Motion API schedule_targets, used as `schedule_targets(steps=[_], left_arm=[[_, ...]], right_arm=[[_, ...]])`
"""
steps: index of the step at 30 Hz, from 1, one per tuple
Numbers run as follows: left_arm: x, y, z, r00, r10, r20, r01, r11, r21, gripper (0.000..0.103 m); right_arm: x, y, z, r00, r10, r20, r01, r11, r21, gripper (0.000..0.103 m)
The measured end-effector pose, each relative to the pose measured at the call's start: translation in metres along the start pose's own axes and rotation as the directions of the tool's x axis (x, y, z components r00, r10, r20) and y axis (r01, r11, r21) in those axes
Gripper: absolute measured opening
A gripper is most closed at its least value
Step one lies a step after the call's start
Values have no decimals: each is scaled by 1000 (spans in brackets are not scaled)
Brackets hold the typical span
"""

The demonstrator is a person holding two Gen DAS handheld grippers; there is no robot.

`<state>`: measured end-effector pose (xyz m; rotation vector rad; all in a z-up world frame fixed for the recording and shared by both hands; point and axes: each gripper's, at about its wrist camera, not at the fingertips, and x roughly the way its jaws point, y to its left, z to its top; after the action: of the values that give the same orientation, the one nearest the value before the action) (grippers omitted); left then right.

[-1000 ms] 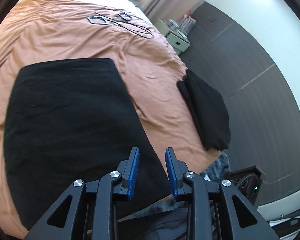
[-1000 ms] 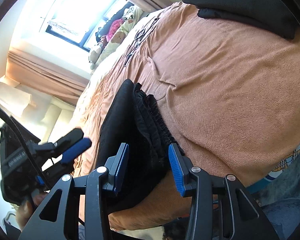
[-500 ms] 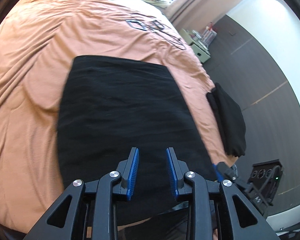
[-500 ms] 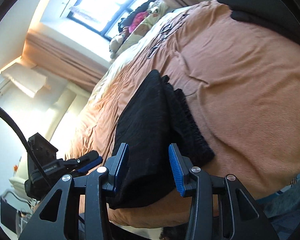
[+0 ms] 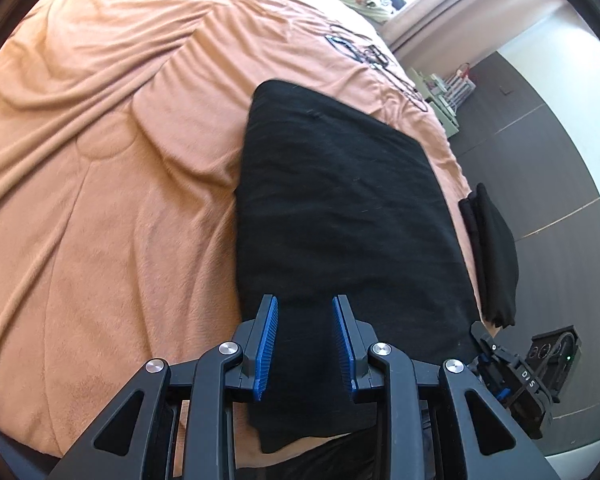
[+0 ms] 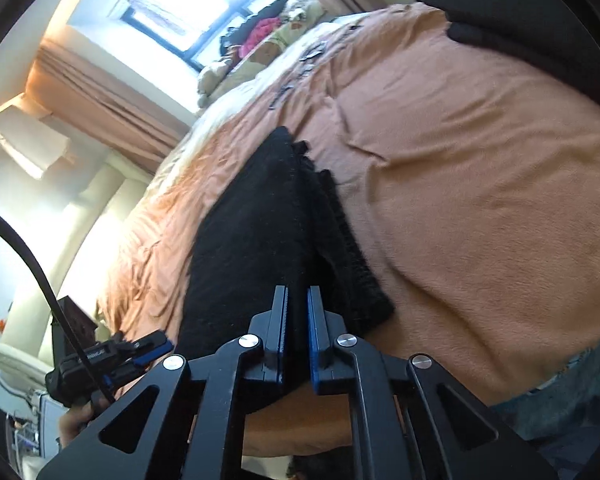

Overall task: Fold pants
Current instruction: 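Move both open tools to the edge of the folded pants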

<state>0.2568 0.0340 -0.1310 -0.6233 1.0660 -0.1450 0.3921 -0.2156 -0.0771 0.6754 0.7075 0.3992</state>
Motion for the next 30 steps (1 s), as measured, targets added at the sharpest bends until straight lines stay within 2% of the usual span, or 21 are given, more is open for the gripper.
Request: schedule_targets(steps=[5,6,7,9,13,16,17,20,22,25,30], left_arm=[[6,5,-5,1000,-16,1,16,1000,-16,31],[6,5,-5,1000,-18,0,17,1000,-20,38],[4,6,-5,1000,-12,-3,12,1000,-26,54],[1,7,-6,1000,3,8,-3,1000,-20,68],[3,11,-9,1000,-12,-11,11,1000,-18,68],[10,14,-10,999,-19,-30,18,999,-27,68],[12,14,-11,999,-27,-35,26,999,-28,68],[18,13,-12,997,-56,-47,54,998,-30,68],[21,14,-13,997,-64,-50,62,997,-37,68],[25,19,-14,994,-96,-52,92,994,-65,68],[34,22,-13,989,-135,-56,128,986,-105,66]], right_arm=[[14,5,-6,995,-95,-21,94,995,-38,5],[16,7,-7,994,-110,-22,109,993,-48,5],[18,7,-8,992,-123,-24,122,991,-51,5],[23,4,-7,990,-135,-34,133,990,-39,5],[19,-3,-5,994,-98,-43,99,995,10,6],[8,-12,-2,1000,-7,-7,8,997,83,12],[4,-15,-2,1000,-2,17,0,996,85,19],[-7,-15,0,997,18,68,-22,998,63,56],[-7,-11,0,997,33,74,-36,999,39,58],[3,-11,0,998,48,34,-49,998,36,58],[18,-14,5,1000,13,-21,-12,999,52,58]])
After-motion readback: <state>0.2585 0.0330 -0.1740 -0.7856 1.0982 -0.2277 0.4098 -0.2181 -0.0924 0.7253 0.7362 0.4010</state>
